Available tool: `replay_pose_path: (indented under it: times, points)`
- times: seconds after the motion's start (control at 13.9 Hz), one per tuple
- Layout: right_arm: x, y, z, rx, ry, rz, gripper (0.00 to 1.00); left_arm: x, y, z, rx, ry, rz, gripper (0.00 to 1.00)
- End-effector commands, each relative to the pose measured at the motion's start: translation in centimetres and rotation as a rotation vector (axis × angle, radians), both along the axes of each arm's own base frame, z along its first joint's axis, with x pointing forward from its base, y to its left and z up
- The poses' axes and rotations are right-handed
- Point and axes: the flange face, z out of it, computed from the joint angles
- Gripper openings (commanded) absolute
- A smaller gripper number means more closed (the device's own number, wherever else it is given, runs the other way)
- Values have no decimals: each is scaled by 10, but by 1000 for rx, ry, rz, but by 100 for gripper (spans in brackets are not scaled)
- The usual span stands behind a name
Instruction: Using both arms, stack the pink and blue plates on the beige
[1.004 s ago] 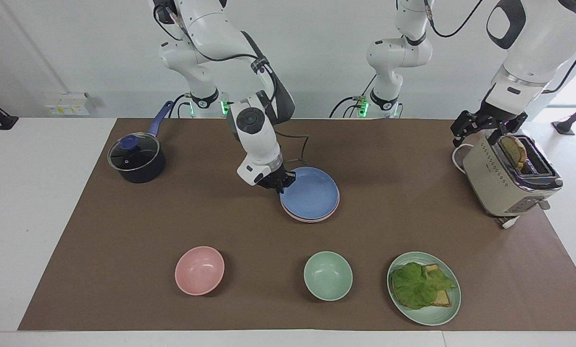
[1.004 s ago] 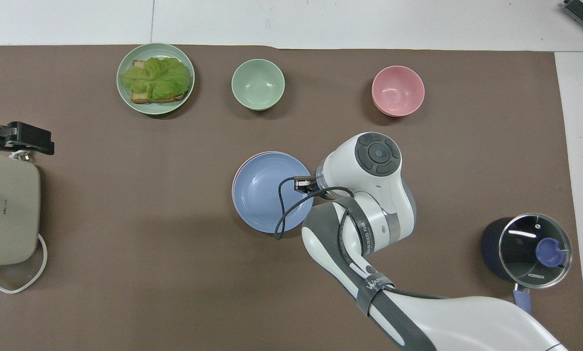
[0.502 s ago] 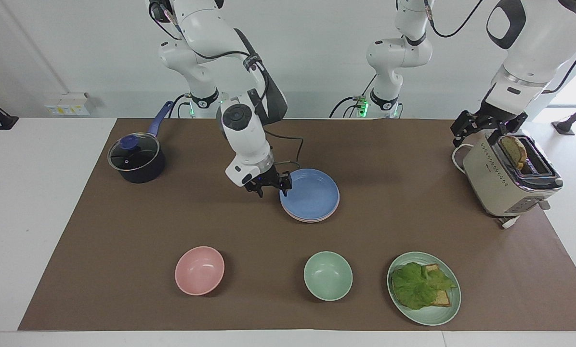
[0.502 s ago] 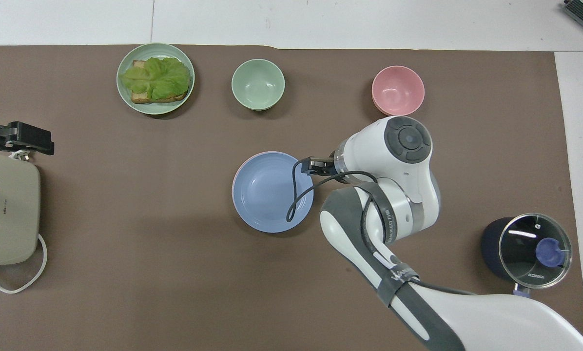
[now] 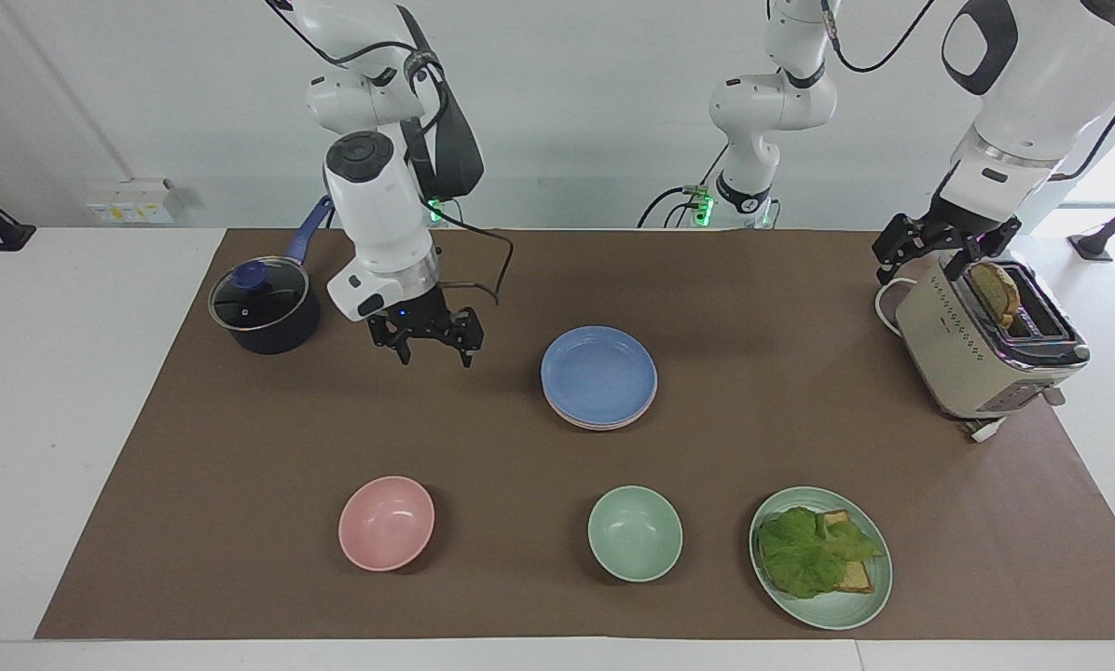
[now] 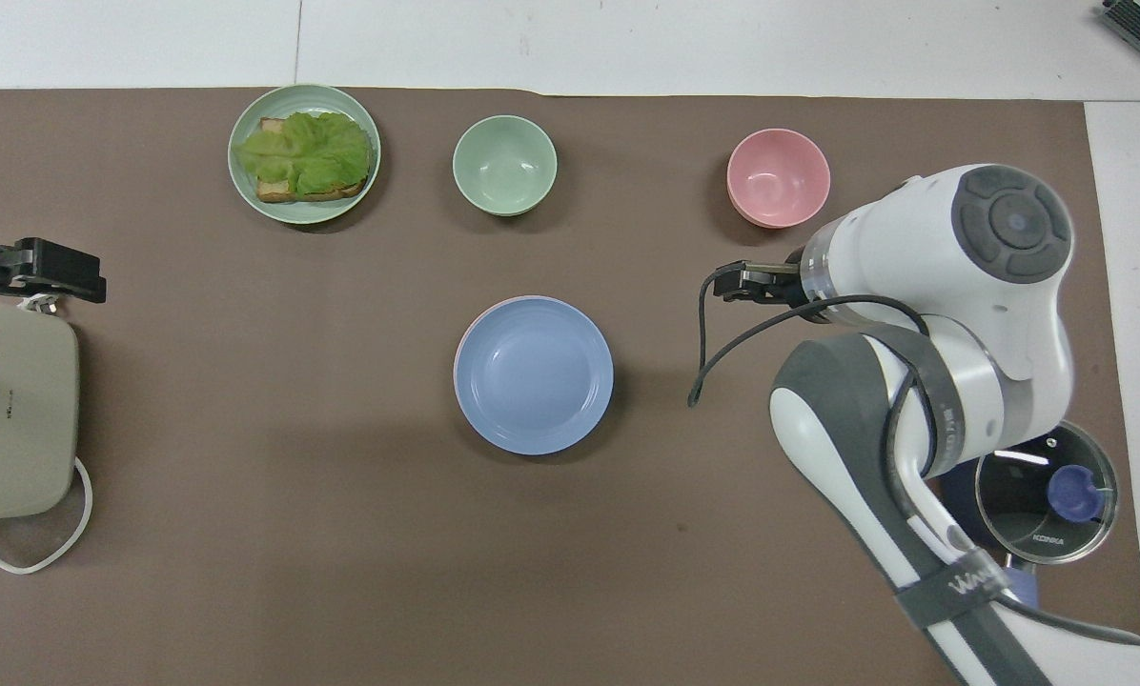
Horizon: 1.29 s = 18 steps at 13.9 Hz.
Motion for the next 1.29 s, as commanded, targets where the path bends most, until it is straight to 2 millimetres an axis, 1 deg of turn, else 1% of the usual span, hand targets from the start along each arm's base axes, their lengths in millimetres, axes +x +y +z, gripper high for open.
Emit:
replay_pose_path:
  times: [0.0,0.14,0.36,0.5,0.65,0.72,0.79,0.86,1.0,1.15,1.22]
  points:
    - [-6,-20,45,-50,-16,2,100,-3,1,1,9,3,-1,100]
    - [-15,-42,76,-50,-31,-27,100,-3,1,1,9,3,1,100]
    - [-24,-71,117,-49,-33,-73,100,-3,1,1,9,3,1,100]
    - [-28,-86,143,-53,-13,-100,100,-3,1,1,9,3,-1,100]
    - [-33,-96,162,-55,6,-116,100,-3,1,1,9,3,1,100]
    - [-35,-103,169,-56,13,-127,100,-3,2,1,9,4,-1,100]
    - [-38,-115,174,-49,27,-150,100,-3,1,1,9,3,-1,100]
    - [-44,-127,187,-42,22,-167,100,-3,1,1,9,3,-1,100]
    - [-55,-147,200,-57,19,-152,100,-3,2,1,9,4,-1,100]
    - [-61,-165,202,-64,29,-120,100,-3,1,1,9,3,-1,100]
    - [-65,-169,200,-66,33,-94,100,-3,1,1,9,3,1,100]
